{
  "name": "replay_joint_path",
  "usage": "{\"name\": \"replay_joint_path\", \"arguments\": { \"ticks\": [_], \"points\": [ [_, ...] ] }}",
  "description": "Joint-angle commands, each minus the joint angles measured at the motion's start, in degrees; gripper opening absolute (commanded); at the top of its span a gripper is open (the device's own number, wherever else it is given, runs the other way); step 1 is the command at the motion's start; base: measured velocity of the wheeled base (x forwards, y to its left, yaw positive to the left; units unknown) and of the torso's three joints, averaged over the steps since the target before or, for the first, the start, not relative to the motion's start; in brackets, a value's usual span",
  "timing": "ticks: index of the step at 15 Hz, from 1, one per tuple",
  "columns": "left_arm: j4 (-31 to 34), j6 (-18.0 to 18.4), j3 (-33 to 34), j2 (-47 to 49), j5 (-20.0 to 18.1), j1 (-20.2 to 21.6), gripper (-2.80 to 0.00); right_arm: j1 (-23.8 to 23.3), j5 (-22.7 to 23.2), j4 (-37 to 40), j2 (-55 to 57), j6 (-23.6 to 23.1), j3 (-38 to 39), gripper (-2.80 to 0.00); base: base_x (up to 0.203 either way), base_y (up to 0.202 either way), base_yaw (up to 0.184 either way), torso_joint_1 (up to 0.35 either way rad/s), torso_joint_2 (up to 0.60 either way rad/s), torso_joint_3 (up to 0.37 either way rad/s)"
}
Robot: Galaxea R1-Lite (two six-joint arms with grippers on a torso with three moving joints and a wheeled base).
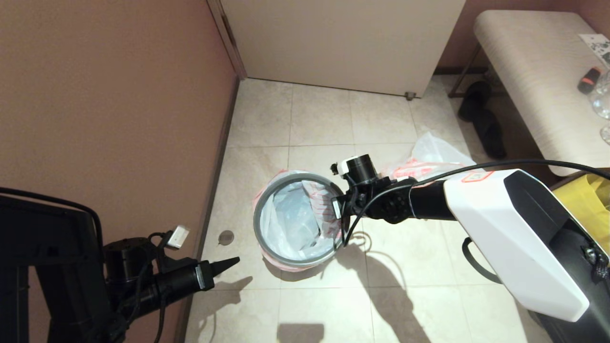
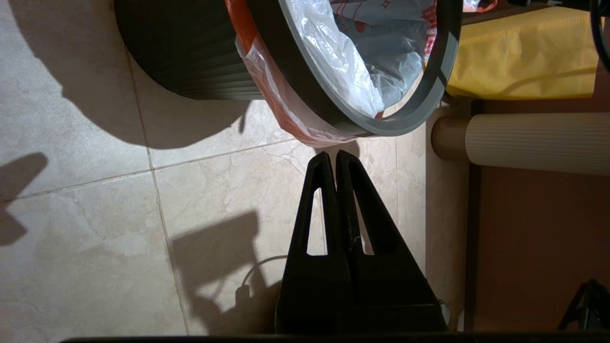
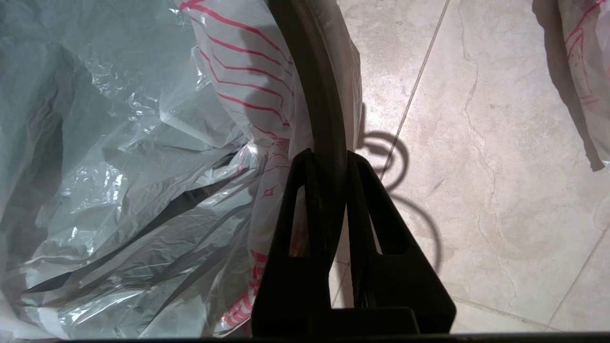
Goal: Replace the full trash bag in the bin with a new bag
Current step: Place the trash can ring on the trash can
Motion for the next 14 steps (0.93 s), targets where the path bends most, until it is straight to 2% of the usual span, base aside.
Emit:
{"name": "replay_joint_path", "arguments": {
  "ticks": [1, 14],
  "points": [
    [-2.7, -0.1, 0.0, 0.2, -0.2, 0.0, -2.80, -0.1, -0.1, -0.4, 0.8, 0.0, 0.0, -2.80, 0.000, 0.000, 0.000, 0.000, 0.00, 0.000],
    [-2.7, -0.1, -0.1, 0.3, -0.2, 0.0, -2.80, 1.7, -0.2, -3.4, 4.4, -3.0, -0.2, -2.80, 0.000, 0.000, 0.000, 0.000, 0.00, 0.000]
  ]
}}
